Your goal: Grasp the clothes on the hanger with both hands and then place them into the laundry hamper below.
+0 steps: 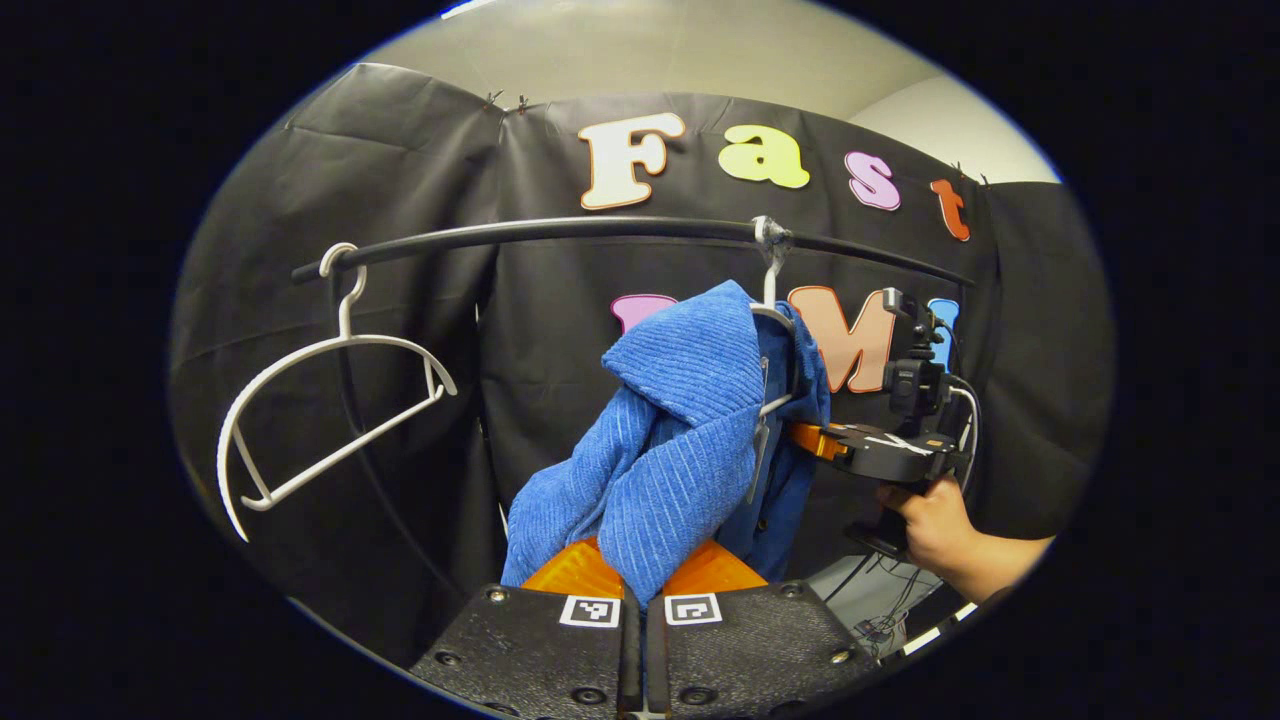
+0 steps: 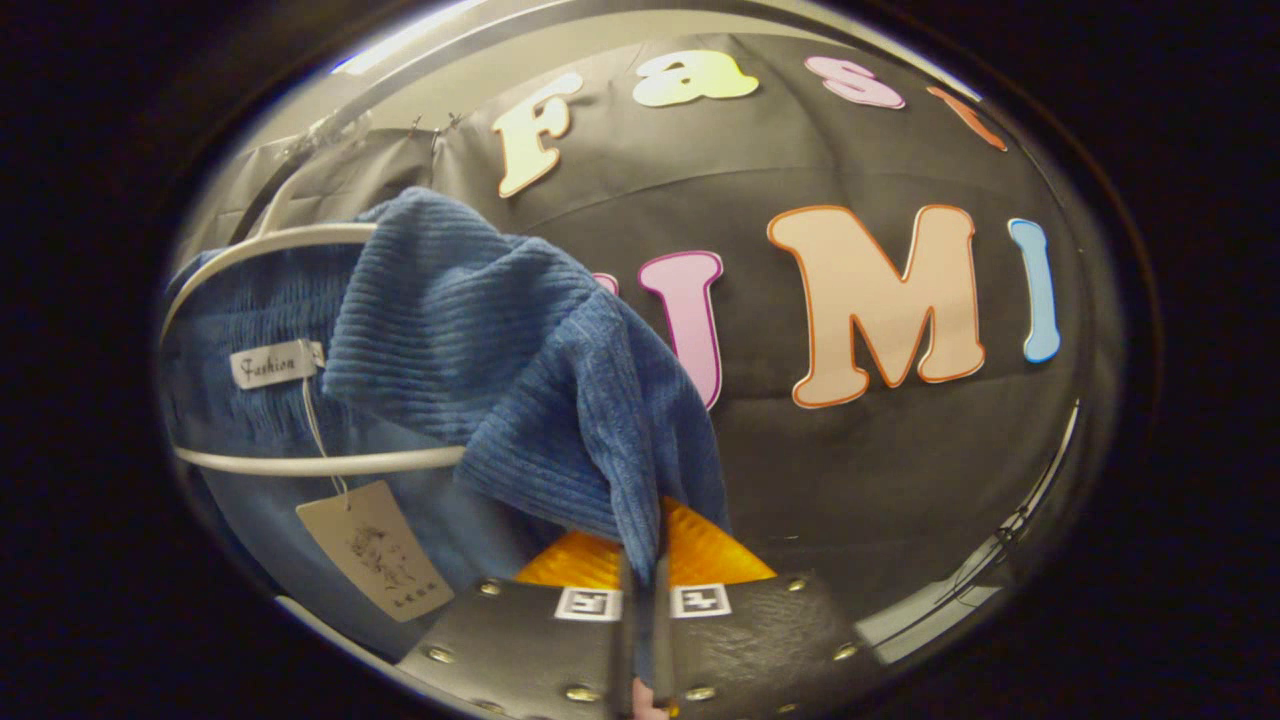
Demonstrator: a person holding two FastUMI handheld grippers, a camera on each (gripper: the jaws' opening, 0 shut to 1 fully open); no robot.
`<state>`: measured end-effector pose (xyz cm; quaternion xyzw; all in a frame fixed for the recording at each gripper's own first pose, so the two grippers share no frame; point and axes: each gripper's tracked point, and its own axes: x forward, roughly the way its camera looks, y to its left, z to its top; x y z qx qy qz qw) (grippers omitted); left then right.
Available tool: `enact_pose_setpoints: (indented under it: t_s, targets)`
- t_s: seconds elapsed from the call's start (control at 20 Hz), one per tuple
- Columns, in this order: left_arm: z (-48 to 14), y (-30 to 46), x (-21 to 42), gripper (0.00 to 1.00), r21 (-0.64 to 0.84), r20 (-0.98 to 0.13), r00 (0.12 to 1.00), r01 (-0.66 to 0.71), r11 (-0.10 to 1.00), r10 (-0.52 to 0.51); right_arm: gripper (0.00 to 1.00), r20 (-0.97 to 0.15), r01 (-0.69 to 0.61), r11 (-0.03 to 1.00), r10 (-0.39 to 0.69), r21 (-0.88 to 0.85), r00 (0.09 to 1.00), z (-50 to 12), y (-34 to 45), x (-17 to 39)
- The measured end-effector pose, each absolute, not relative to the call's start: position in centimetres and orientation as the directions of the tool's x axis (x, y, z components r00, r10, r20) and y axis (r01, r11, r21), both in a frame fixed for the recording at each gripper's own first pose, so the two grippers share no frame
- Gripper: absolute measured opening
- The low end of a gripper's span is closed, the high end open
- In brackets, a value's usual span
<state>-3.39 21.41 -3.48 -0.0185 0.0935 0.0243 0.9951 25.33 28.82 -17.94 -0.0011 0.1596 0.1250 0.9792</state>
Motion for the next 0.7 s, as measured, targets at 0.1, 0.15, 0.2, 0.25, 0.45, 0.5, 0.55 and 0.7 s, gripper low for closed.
enact_pose_setpoints:
  t_s: [0.1,0.15,0.2,0.25,0.45,0.5,0.55,0.7]
  targets:
    - [-2.7,21.2,-4.1,0.02,-0.015,-0.183,0.983,-0.026,1.000,0.023,0.00,-0.315,-0.257,0.966,0.255,0.038,0.914,-17.6,28.9,24.7]
    - [-2.2,21.0,-4.5,0.02,-0.003,-0.179,0.984,-0.008,1.000,0.008,0.01,-0.306,-0.247,0.969,0.244,0.027,0.920,-17.1,28.3,24.6]
    - [-1.8,21.0,-5.1,0.02,0.009,-0.178,0.984,0.005,1.000,-0.003,0.01,-0.295,-0.236,0.971,0.232,0.021,0.927,-16.6,28.1,24.6]
    - [-1.4,21.3,-5.5,0.02,0.021,-0.179,0.984,0.004,1.000,0.000,0.00,-0.283,-0.226,0.974,0.220,0.010,0.934,-16.1,28.1,24.5]
    - [-0.2,22.2,-6.5,0.02,-0.024,-0.197,0.980,0.001,1.000,-0.006,0.00,-0.209,-0.194,0.981,0.186,-0.020,0.960,-13.4,28.3,24.0]
    - [0.0,22.6,-7.0,0.04,-0.040,-0.205,0.979,-0.004,0.999,-0.004,0.00,-0.180,-0.189,0.982,0.183,-0.016,0.966,-12.4,28.7,24.0]
    - [0.8,23.6,-7.1,0.02,-0.039,-0.190,0.982,-0.011,0.999,0.003,0.00,-0.160,-0.183,0.983,0.179,-0.006,0.971,-11.4,29.1,23.9]
    - [2.5,26.8,-7.7,0.02,0.049,-0.143,0.989,-0.024,0.999,0.031,0.00,-0.140,-0.140,0.990,0.138,-0.001,0.980,-10.7,28.6,25.4]
